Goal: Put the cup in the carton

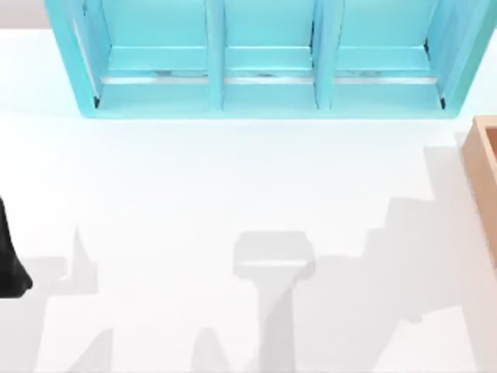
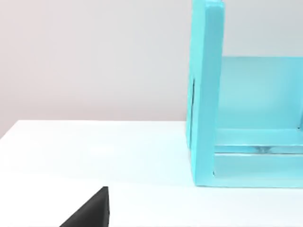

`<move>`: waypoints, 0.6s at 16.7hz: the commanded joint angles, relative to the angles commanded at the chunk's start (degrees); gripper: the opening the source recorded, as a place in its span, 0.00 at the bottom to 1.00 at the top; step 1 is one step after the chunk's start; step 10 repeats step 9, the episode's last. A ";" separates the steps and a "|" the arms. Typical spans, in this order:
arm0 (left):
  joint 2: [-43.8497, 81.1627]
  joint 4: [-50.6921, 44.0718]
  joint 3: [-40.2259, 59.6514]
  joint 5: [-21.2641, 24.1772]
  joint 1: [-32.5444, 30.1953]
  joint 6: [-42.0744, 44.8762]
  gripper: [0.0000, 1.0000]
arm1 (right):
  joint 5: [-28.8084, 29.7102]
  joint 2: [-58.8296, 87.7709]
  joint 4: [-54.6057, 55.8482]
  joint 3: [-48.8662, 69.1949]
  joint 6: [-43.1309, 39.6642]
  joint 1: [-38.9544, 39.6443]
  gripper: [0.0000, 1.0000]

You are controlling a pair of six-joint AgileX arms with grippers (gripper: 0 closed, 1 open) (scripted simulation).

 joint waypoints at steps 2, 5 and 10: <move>0.00 0.00 0.00 0.00 0.00 0.00 1.00 | 0.00 0.00 0.00 0.00 0.00 0.00 0.90; 0.00 0.00 0.00 0.00 0.00 0.00 1.00 | 0.00 0.00 0.00 0.00 0.00 0.00 1.00; 0.00 0.00 0.00 0.00 0.00 0.00 1.00 | 0.00 0.00 0.00 0.00 0.00 0.00 1.00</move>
